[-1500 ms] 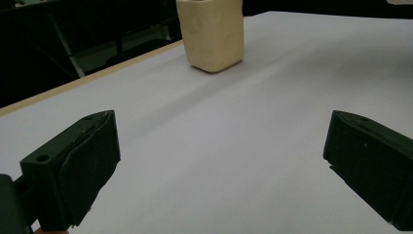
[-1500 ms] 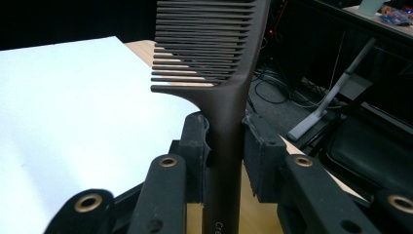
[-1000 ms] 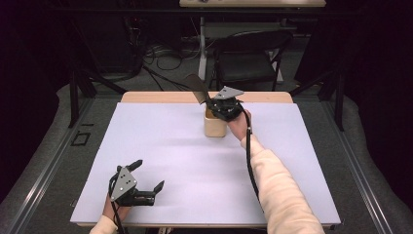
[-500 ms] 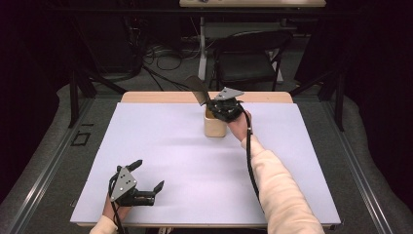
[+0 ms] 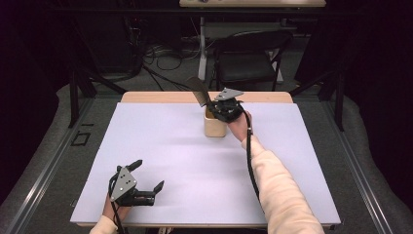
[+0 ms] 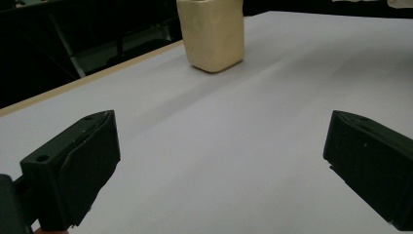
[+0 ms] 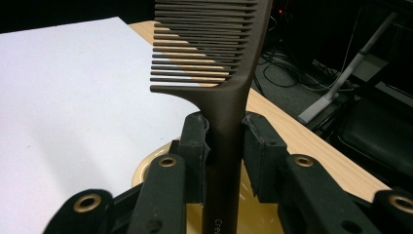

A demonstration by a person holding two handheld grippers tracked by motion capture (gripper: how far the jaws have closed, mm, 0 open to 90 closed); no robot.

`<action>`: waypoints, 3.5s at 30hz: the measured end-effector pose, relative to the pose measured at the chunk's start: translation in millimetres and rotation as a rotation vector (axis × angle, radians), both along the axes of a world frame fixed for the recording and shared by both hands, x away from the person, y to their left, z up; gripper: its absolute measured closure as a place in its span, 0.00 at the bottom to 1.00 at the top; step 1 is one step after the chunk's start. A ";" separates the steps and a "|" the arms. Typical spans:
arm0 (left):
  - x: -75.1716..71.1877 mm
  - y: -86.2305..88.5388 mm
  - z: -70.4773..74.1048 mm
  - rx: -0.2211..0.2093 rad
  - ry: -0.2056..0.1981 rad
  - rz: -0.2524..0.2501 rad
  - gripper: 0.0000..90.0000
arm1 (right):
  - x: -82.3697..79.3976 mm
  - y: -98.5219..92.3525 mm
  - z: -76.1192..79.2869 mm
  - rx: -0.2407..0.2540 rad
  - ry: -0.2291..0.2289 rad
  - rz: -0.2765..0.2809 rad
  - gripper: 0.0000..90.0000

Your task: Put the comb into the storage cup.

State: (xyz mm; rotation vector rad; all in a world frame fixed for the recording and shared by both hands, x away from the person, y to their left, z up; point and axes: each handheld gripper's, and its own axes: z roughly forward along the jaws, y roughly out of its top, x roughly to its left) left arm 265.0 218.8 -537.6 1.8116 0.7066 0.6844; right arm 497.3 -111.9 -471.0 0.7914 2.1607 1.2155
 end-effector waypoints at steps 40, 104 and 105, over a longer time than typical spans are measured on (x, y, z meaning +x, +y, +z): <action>0.0 -0.4 0.0 0.001 -0.001 -0.001 0.00 | 3.6 2.4 -5.0 -0.073 0.062 -0.011 0.78; -0.2 -1.9 0.4 0.002 -0.001 0.003 0.00 | -75.1 -61.4 17.2 -0.045 0.279 0.076 0.00; 0.0 -1.8 0.5 0.005 -0.002 0.001 0.00 | -76.8 -62.6 16.8 -0.044 0.280 0.074 0.00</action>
